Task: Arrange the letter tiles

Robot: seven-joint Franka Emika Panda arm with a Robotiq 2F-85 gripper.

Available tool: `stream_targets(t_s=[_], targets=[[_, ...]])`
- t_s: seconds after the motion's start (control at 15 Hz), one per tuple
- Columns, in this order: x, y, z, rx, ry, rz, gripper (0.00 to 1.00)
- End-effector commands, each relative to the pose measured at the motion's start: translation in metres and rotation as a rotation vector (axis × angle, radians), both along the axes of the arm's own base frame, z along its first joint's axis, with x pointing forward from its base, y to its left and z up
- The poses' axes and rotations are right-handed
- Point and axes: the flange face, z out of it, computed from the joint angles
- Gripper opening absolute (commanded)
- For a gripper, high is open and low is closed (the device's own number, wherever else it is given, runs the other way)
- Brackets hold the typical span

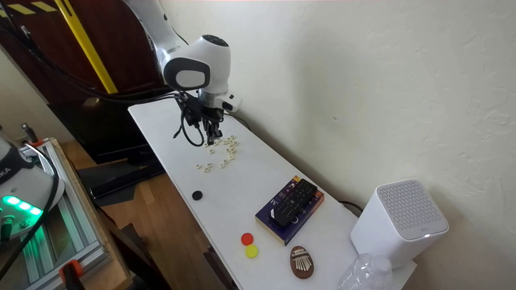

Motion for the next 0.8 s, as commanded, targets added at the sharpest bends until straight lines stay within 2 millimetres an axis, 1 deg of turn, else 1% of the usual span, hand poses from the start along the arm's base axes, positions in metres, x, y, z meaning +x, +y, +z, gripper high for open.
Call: stream_targets(t_s=[0.0, 0.4, 0.73], targets=[[-0.007, -0.007, 0.007, -0.013, 0.004, -0.004, 0.00], [-0.022, -0.018, -0.003, -0.030, 0.054, 0.001, 0.00], [-0.033, -0.021, -0.015, -0.038, 0.084, 0.026, 0.00]])
